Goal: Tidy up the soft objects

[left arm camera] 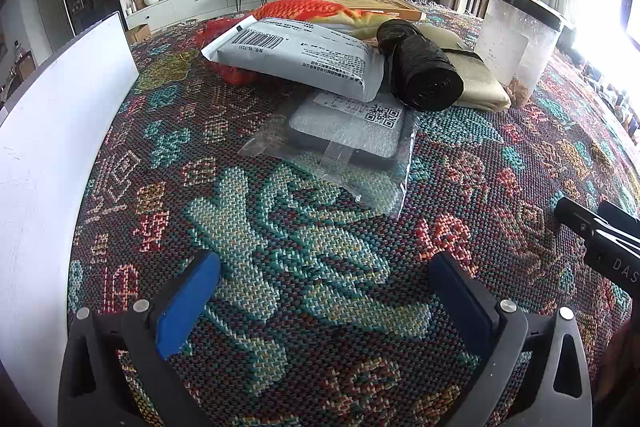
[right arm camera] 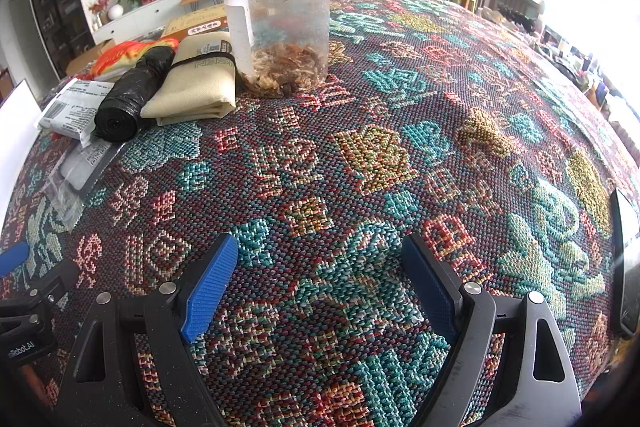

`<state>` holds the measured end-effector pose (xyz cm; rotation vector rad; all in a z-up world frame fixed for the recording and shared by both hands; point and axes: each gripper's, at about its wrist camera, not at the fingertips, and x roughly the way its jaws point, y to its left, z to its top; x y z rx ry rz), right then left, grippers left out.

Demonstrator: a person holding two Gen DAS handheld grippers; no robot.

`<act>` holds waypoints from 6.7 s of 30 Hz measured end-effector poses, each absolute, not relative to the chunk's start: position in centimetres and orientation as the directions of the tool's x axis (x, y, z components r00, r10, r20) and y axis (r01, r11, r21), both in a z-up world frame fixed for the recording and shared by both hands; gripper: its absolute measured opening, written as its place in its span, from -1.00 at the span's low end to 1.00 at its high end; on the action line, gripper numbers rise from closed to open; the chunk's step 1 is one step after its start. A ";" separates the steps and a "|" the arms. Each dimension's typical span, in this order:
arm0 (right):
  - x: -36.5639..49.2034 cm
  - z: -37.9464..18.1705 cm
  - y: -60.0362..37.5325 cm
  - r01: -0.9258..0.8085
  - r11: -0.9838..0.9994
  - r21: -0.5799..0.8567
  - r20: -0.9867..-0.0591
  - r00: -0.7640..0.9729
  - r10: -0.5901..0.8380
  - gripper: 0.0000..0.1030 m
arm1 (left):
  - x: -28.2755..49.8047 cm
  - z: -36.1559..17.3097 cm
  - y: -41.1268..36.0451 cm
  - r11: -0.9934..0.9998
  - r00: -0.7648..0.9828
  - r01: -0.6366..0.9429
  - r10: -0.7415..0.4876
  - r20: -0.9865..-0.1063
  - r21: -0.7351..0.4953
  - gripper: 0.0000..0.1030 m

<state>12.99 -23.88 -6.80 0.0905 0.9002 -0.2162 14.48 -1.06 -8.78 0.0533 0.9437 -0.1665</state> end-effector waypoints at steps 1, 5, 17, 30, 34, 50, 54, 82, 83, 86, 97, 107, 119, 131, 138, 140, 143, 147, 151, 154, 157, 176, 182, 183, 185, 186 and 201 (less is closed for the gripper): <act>13.0 -6.8 -23.9 0.224 0.974 -0.012 -0.785 0.601 -0.148 0.67 | 14.5 -8.8 -1.1 0.986 0.575 0.165 -0.119 -0.809 -0.027 1.00; 13.0 -6.8 -23.9 0.224 0.974 -0.012 -0.785 0.601 -0.148 0.67 | 14.5 -8.8 -1.0 0.986 0.575 0.165 -0.119 -0.809 -0.027 1.00; 13.0 -6.8 -23.9 0.224 0.975 -0.012 -0.785 0.601 -0.148 0.67 | 14.5 -8.8 -1.1 0.986 0.575 0.165 -0.119 -0.809 -0.028 1.00; 13.0 -6.9 -23.9 0.224 0.975 -0.012 -0.785 0.601 -0.148 0.68 | 16.6 -6.4 1.2 0.978 0.565 0.155 -0.204 -0.800 -0.140 1.00; 13.0 -6.8 -23.9 0.224 0.975 -0.012 -0.785 0.601 -0.148 0.68 | 21.4 -3.0 2.5 0.976 0.590 0.121 -0.218 -0.777 -0.183 1.00; 13.0 -7.1 -23.9 0.221 0.975 0.001 -0.785 0.604 -0.137 0.69 | 36.4 -5.2 -0.8 0.966 0.406 -0.246 0.023 -0.913 -0.085 0.95; 13.1 -7.1 -23.9 0.221 0.975 0.000 -0.785 0.604 -0.137 0.70 | 35.1 -6.8 -0.7 0.988 0.377 -0.153 0.055 -0.925 -0.003 0.95; 13.0 -7.2 -24.2 0.219 0.976 0.005 -0.785 0.606 -0.132 0.70 | 15.6 -8.9 4.2 0.991 0.572 0.135 -0.095 -0.815 -0.020 1.00; 13.0 -7.2 -24.2 0.219 0.976 0.005 -0.785 0.606 -0.132 0.70 | 15.3 -8.8 4.1 0.991 0.574 0.132 -0.092 -0.814 -0.019 1.00; 13.0 -7.2 -24.1 0.219 0.976 0.004 -0.785 0.605 -0.132 0.70 | 15.6 -8.8 4.5 0.992 0.577 0.127 -0.090 -0.812 -0.019 1.00; 13.0 -7.2 -24.1 0.219 0.976 0.004 -0.785 0.605 -0.132 0.70 | 15.3 -8.8 4.4 0.992 0.578 0.127 -0.090 -0.811 -0.019 1.00; 13.0 -7.2 -24.1 0.219 0.976 0.004 -0.785 0.605 -0.132 0.70 | 15.2 -8.8 4.2 0.992 0.578 0.127 -0.090 -0.811 -0.019 1.00; 13.0 -7.2 -24.1 0.219 0.976 0.004 -0.785 0.605 -0.132 0.70 | 15.2 -8.8 4.1 0.992 0.578 0.127 -0.090 -0.811 -0.020 1.00; 13.1 -7.2 -24.1 0.219 0.976 0.004 -0.785 0.605 -0.132 0.70 | 15.3 -8.8 4.1 0.992 0.578 0.127 -0.090 -0.811 -0.020 1.00; 13.1 -7.2 -24.1 0.219 0.976 0.004 -0.785 0.605 -0.133 0.70 | 15.3 -8.9 4.1 0.992 0.578 0.127 -0.090 -0.811 -0.020 1.00; 13.1 -7.2 -24.1 0.219 0.976 0.004 -0.786 0.604 -0.133 0.70 | 15.2 -8.8 4.1 0.992 0.578 0.127 -0.090 -0.811 -0.020 1.00; 13.1 -7.2 -24.1 0.219 0.976 0.004 -0.786 0.604 -0.133 0.70 | 15.3 -8.9 4.1 0.992 0.578 0.127 -0.090 -0.811 -0.020 1.00; 13.1 -7.2 -24.1 0.219 0.976 0.004 -0.786 0.604 -0.133 0.70 | 15.3 -8.8 4.1 0.992 0.578 0.127 -0.090 -0.811 -0.020 1.00; 13.1 -7.2 -24.1 0.219 0.976 0.003 -0.786 0.604 -0.133 0.70 | 15.2 -8.8 4.2 0.992 0.578 0.126 -0.090 -0.811 -0.020 1.00; 13.1 -7.2 -24.1 0.219 0.976 0.003 -0.786 0.604 -0.133 0.70 | 15.2 -8.8 4.2 0.992 0.578 0.126 -0.090 -0.811 -0.019 1.00; 13.1 -7.2 -24.1 0.219 0.976 0.003 -0.786 0.604 -0.133 0.70 | 15.2 -8.8 4.1 0.992 0.578 0.126 -0.090 -0.811 -0.020 1.00; 17.9 -1.8 -21.4 0.005 0.980 0.198 -0.732 0.665 0.145 0.75 | 14.1 -8.2 4.8 0.989 0.519 0.137 -0.117 -0.847 -0.052 0.97; 27.5 -3.1 -15.3 -0.115 0.985 0.131 -0.826 0.537 0.172 0.61 | 15.2 -7.5 3.5 0.981 0.497 0.189 -0.139 -0.856 -0.050 0.79; 28.1 -3.7 -15.0 -0.126 0.984 0.122 -0.845 0.507 0.170 0.03 | 15.4 -7.4 3.2 0.978 0.490 0.206 -0.135 -0.861 -0.036 0.76; 27.2 -4.3 -15.5 -0.108 0.981 0.161 -0.857 0.478 0.193 -0.24 | 15.5 -7.4 2.7 0.973 0.486 0.229 -0.118 -0.866 -0.004 0.42; 26.1 -4.3 -16.3 -0.091 0.976 0.197 -0.853 0.475 0.216 -0.25 | 15.5 -7.2 2.7 0.974 0.488 0.225 -0.123 -0.864 -0.012 0.38; 8.1 0.5 -23.3 -0.008 0.771 0.637 -0.659 0.514 0.550 -0.26 | 7.4 2.6 9.5 0.931 0.582 0.178 -0.360 -0.729 -0.318 0.30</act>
